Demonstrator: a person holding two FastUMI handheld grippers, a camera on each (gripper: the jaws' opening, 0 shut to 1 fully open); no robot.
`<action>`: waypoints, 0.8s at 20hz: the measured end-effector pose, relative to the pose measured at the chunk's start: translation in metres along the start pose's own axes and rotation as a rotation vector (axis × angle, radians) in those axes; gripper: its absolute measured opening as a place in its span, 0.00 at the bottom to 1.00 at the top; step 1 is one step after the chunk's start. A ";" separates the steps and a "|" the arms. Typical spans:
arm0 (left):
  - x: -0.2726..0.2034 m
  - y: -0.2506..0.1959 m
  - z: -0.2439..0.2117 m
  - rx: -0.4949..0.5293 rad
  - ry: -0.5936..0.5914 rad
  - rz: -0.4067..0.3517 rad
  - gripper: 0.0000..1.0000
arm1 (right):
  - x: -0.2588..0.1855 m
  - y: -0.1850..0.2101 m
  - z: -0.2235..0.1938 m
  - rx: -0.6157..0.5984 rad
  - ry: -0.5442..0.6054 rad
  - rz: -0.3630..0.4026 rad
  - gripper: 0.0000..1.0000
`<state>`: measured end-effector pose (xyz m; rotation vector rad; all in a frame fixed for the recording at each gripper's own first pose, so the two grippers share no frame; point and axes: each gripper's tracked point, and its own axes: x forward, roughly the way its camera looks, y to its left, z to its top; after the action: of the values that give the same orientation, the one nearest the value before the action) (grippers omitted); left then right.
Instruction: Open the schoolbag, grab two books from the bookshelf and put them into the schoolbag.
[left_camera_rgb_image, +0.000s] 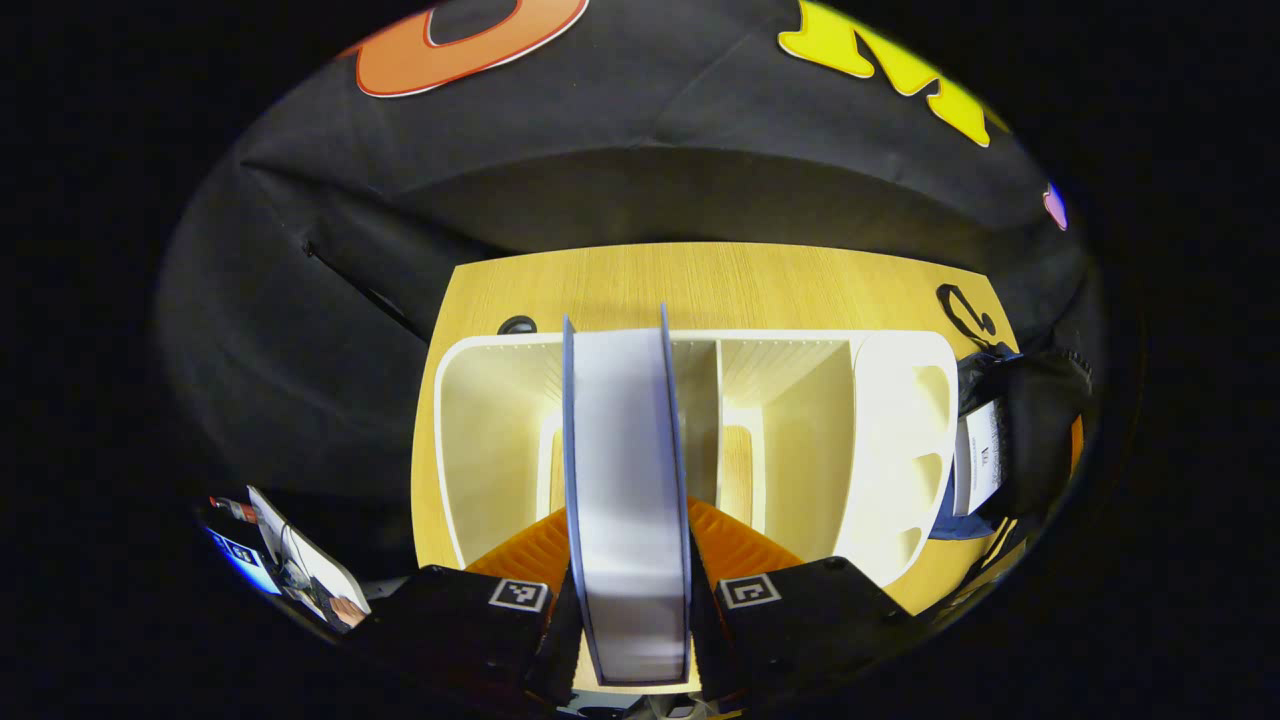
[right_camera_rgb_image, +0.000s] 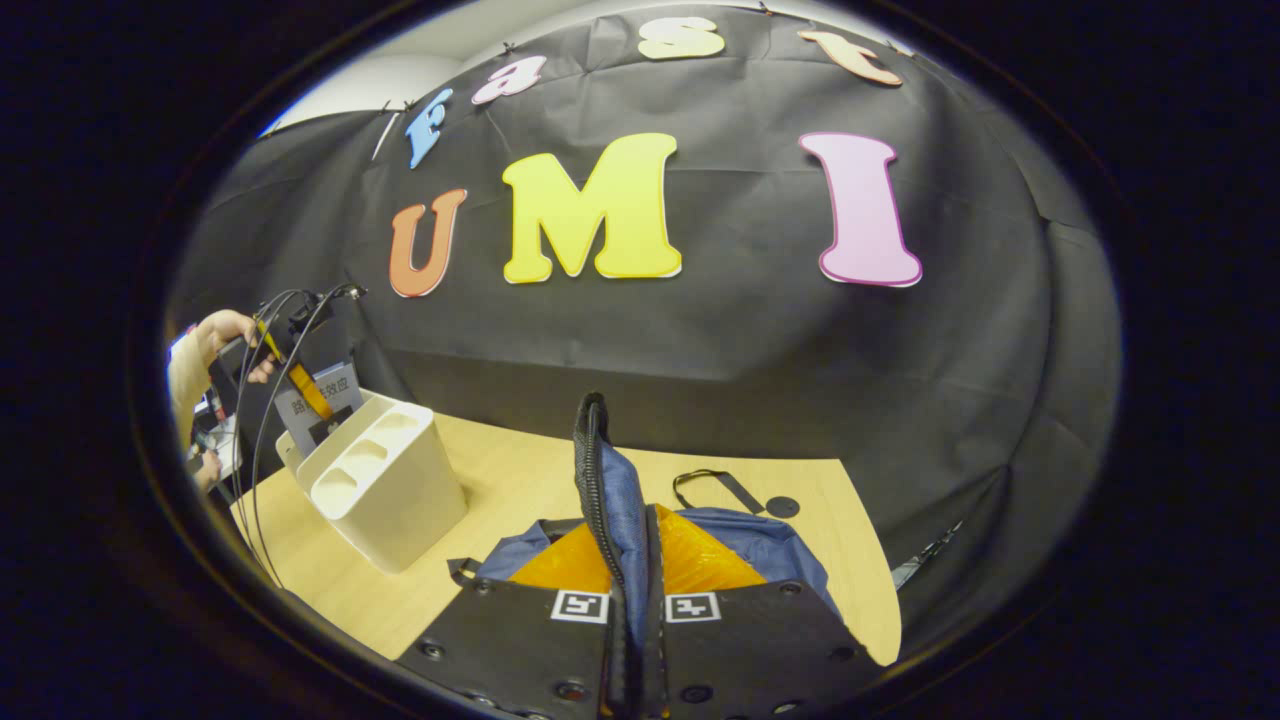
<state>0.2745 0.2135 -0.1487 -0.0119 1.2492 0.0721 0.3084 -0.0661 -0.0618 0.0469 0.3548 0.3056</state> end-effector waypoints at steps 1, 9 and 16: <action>-0.001 0.000 -0.003 -0.013 0.006 0.013 0.47 | -0.001 0.000 -0.002 -0.002 0.003 0.001 0.06; -0.034 -0.006 -0.005 -0.038 -0.062 0.025 0.46 | 0.000 0.000 -0.006 -0.007 0.009 0.012 0.06; -0.095 -0.017 0.000 0.015 -0.210 0.061 0.49 | 0.013 0.006 -0.013 0.043 0.027 0.049 0.06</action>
<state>0.2460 0.1918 -0.0594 0.0461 1.0401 0.1142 0.3136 -0.0570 -0.0773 0.0944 0.3875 0.3475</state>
